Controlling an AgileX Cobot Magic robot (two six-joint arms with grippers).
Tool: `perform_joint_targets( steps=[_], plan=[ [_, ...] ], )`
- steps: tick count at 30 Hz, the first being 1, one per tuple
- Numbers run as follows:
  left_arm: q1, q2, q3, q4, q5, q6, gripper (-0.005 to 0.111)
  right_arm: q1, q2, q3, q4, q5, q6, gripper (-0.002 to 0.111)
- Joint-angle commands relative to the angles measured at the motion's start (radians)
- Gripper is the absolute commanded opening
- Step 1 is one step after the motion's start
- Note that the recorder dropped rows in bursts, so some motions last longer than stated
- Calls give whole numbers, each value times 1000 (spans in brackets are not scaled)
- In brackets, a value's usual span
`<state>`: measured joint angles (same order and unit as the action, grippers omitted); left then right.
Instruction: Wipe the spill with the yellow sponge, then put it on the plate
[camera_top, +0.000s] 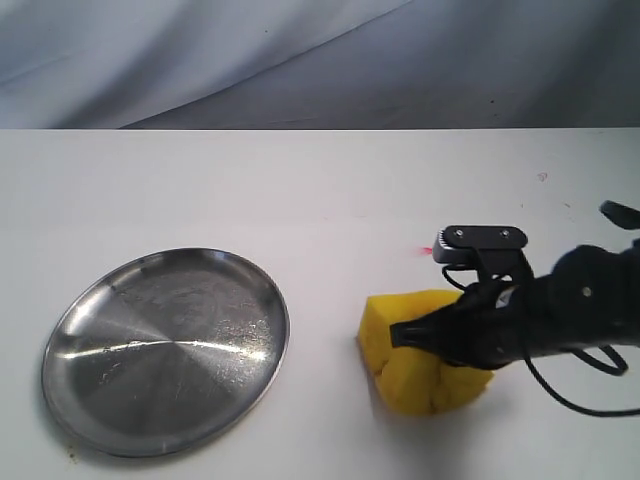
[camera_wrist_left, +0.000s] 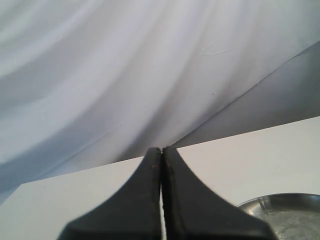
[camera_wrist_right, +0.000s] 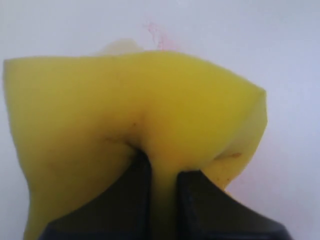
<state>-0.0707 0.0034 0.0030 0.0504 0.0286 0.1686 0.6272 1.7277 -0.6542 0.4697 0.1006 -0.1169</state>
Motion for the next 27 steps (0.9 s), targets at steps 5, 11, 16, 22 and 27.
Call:
perform_joint_targets(
  steps=[5, 11, 16, 22, 27],
  plan=[
    [1, -3, -3, -8, -9, -9, 0, 1, 258, -310, -16, 96, -16, 0],
    [1, -3, -3, -8, -9, -9, 0, -21, 384, -569, -24, 238, -2, 0],
    [1, -3, -3, -8, -9, -9, 0, -76, 419, -703, -175, 354, 135, 0],
    [1, -3, -3, -8, -9, -9, 0, -141, 415, -727, -470, 534, 299, 0],
    [1, -3, -3, -8, -9, -9, 0, -125, 358, -629, -669, 575, 395, 0]
  ],
)
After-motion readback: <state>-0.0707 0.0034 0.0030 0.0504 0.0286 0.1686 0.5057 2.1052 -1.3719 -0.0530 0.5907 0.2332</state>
